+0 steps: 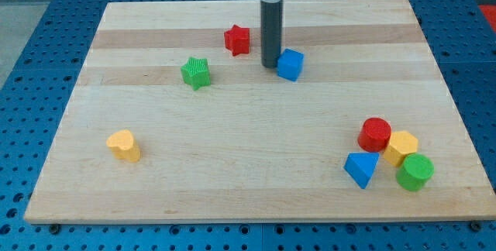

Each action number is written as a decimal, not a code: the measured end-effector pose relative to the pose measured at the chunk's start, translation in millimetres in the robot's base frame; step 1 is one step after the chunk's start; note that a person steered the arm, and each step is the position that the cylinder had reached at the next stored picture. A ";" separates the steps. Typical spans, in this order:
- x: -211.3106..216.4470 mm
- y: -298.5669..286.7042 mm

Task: Move the blue cube to the left of the red circle

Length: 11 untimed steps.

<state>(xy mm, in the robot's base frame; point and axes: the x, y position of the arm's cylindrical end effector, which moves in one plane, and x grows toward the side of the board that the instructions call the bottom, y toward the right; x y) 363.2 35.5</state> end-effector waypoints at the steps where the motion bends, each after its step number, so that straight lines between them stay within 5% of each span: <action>1: -4.2 24.7; 4: -20.8 58.6; 11: 119.4 66.5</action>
<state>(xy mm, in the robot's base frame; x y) 482.5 102.0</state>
